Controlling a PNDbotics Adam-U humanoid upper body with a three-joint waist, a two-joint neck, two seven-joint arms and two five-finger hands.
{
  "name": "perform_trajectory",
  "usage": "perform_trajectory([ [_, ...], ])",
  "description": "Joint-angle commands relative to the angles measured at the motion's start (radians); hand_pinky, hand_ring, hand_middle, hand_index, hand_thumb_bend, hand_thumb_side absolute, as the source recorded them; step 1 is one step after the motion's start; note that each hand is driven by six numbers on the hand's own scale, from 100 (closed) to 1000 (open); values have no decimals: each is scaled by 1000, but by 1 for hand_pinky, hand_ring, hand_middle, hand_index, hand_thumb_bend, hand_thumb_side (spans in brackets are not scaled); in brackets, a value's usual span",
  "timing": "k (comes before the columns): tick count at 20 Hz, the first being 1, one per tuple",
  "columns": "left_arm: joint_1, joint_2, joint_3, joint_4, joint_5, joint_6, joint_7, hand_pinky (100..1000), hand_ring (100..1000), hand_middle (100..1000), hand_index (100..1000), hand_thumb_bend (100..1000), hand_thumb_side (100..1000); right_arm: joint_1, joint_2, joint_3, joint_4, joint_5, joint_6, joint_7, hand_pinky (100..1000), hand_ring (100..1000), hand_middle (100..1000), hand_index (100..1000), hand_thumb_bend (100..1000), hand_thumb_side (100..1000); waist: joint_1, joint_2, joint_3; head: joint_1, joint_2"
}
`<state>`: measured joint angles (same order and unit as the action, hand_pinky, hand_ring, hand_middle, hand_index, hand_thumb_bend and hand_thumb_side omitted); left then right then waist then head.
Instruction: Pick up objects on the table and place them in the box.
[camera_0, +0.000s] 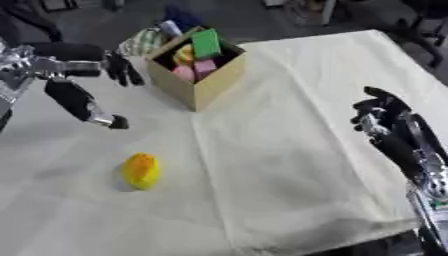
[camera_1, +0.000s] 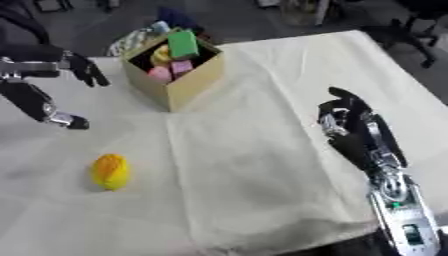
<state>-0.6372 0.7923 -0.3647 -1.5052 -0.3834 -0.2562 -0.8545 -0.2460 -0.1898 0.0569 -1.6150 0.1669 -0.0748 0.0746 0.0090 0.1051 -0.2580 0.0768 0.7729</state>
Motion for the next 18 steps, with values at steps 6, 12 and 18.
perform_trajectory([
  [6,21,32,-82,27,-113,-74,-52,790,764,782,870,598,457,-11,-19,-1,-12,8,-3,1,587,604,661,894,100,541,14,-21,-1,-5,-3],
  [12,52,-5,-66,27,-207,-65,8,763,744,761,861,557,407,-12,-17,-2,-12,7,-2,1,587,604,661,894,100,537,10,-19,-2,-6,-3],
  [18,66,-25,-91,23,-168,-82,-16,756,737,751,852,528,421,-14,-16,-2,-11,7,-2,1,587,604,661,895,100,539,6,-18,-2,0,-3],
])
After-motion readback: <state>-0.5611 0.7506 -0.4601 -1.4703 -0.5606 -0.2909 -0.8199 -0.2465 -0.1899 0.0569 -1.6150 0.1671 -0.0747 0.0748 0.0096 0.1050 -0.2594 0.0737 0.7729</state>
